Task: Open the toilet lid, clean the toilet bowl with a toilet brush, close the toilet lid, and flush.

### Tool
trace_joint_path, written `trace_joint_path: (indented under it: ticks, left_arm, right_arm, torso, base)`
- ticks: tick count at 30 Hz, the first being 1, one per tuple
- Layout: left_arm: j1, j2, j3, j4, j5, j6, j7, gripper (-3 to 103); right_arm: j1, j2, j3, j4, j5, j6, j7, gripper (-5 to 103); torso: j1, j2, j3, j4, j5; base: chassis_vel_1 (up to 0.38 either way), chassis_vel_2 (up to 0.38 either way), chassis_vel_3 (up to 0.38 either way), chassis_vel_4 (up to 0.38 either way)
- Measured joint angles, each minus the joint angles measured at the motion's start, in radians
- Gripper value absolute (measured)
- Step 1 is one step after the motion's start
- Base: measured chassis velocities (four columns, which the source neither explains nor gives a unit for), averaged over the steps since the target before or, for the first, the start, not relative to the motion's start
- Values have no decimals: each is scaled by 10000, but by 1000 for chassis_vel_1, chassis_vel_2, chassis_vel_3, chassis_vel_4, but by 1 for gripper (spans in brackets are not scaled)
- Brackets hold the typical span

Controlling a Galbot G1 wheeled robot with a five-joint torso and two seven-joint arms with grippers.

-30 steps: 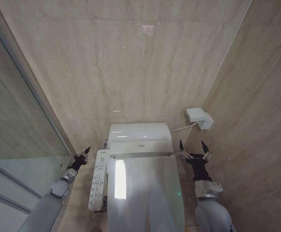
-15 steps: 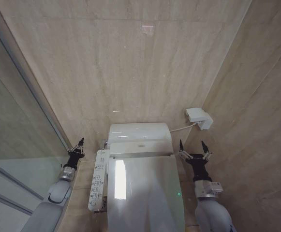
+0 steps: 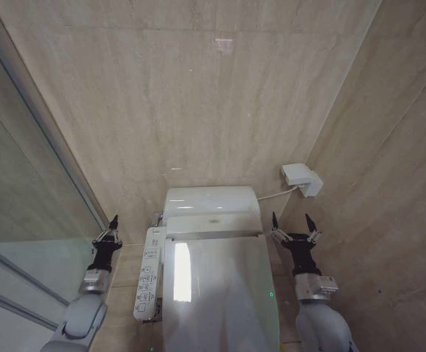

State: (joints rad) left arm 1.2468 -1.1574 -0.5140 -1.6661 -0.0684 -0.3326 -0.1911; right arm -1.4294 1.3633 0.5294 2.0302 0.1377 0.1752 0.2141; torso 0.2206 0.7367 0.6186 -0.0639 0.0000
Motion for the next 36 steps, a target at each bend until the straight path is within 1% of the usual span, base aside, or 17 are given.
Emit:
trace_joint_path:
  ticks: [1, 4, 5, 8, 9, 10, 13, 14, 15, 16, 23, 24, 31, 32, 36]
  left_arm:
    - [0, 0, 0, 0, 0, 0, 0, 0]
    - [631, -92, -489, -893, -185, 169, -177, 0]
    - [631, -92, -489, -893, -185, 169, -177, 0]
    - [1359, -185, -1006, -2065, -492, 610, -446, 0]
    - [1359, -185, -1006, -2065, -492, 610, -446, 0]
    - [1565, -215, -1184, -2386, -555, 680, -477, 2]
    - [2146, -317, -1694, -3109, -609, 754, -539, 2]
    - [2146, -317, -1694, -3109, -609, 754, -539, 2]
    - [2422, -365, -1876, -3382, -636, 781, -593, 2]
    - [2580, -399, -1974, -3531, -649, 789, -614, 28]
    - [3412, -696, -2308, -4217, -667, 752, -621, 28]
    - [3516, -766, -2330, -4345, -667, 749, -621, 56]
    - [3959, -1094, -2343, -4960, -642, 790, -593, 56]
    - [4061, -1185, -2302, -5118, -650, 844, -578, 83]
    - [4235, -1306, -2099, -5258, -738, 948, -563, 83]
  right_arm:
    - [0, 0, 0, 0, 0, 0, 0, 100]
    - [0, 0, 0, 0, 0, 0, 0, 100]
    - [0, 0, 0, 0, 0, 0, 0, 100]
    - [0, 0, 0, 0, 0, 0, 0, 100]
    - [0, 0, 0, 0, 0, 0, 0, 100]
    - [0, 0, 0, 0, 0, 0, -1, 100]
    - [0, 0, 1, 0, 0, 0, 0, 100]
    - [0, 0, 1, 0, 0, 0, 0, 100]
    - [0, 0, 1, 0, 0, 0, 0, 100]
    - [-1, 0, 0, 0, 0, 0, 0, 100]
    - [0, 0, 0, 0, 0, 0, 0, 100]
    - [0, 0, 0, 0, 0, 0, 0, 100]
    - [0, 0, 0, 0, 0, 0, 0, 100]
    - [0, 0, 0, 0, 0, 0, 0, 100]
    - [0, 0, 0, 0, -1, 0, 0, 100]
  torso:
    - [0, 0, 0, 0, 0]
    - [0, 0, 0, 1, 0]
    - [0, 0, 0, 1, 0]
    - [0, 1, 0, 1, 0]
    - [0, 1, 0, 1, 0]
    - [0, 1, 0, 0, 1]
    - [0, 1, -1, -1, 0]
    - [0, 1, -1, -1, 0]
    - [0, 1, -1, 0, 0]
    - [0, 0, -1, 1, 0]
    - [0, 1, -1, 0, -1]
    - [0, 1, -1, 0, -1]
    - [0, 1, -1, 0, 0]
    - [1, 1, -1, 0, 0]
    - [1, 1, -1, 0, 0]
  base:
    - [0, 0, 0, 0]
    - [0, 0, 0, 0]
    - [0, 0, 0, 0]
    - [0, 0, 0, 0]
    - [0, 0, 0, 0]
    - [0, 0, 0, 0]
    - [0, 0, 0, 0]
    - [0, 0, 0, 0]
    - [0, 0, 0, 0]
    - [0, 0, 0, 0]
    - [0, 0, 0, 0]
    - [0, 0, 0, 0]
    - [0, 0, 0, 0]
    - [0, 0, 0, 0]
    - [0, 0, 0, 0]
